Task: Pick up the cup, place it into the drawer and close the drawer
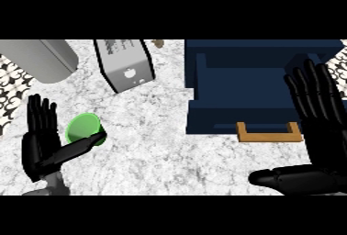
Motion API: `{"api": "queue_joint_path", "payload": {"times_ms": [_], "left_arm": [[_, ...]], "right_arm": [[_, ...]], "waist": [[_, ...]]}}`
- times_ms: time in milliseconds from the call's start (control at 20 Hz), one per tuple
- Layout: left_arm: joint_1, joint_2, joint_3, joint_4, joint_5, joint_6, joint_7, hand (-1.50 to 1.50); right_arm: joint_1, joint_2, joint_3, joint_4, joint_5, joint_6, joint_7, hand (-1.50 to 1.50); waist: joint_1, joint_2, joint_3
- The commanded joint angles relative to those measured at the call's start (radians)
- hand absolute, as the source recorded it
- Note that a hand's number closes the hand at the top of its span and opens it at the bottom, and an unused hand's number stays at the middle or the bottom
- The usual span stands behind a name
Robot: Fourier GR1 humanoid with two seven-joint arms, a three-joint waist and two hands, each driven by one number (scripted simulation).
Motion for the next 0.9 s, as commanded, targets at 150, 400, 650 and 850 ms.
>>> {"api": "queue_joint_path", "payload": {"times_ms": [150, 400, 650, 850], "left_arm": [[0.018, 0.006, 0.035, 0.154, 0.042, -0.055, -0.119, -1.50], [-0.014, 0.037, 0.061, 0.257, 0.063, -0.086, -0.158, -1.50], [-0.045, 0.000, 0.079, 0.444, 0.061, -0.084, -0.320, -1.50], [-0.119, 0.070, 0.130, 0.463, 0.120, -0.102, -0.278, -1.50]], "right_arm": [[0.012, -0.001, -0.024, 0.071, -0.003, 0.026, -0.085, -1.50], [0.043, -0.007, -0.036, -0.010, -0.050, 0.034, -0.015, -1.50], [-0.054, -0.048, -0.071, 0.011, -0.078, 0.039, 0.054, -1.50], [0.033, -0.015, -0.019, -0.046, -0.024, 0.029, 0.025, -1.50]], "waist": [[0.000, 0.000, 0.000], [-0.001, 0.000, 0.000], [-0.002, 0.001, 0.000], [-0.002, 0.000, 0.000]]}}
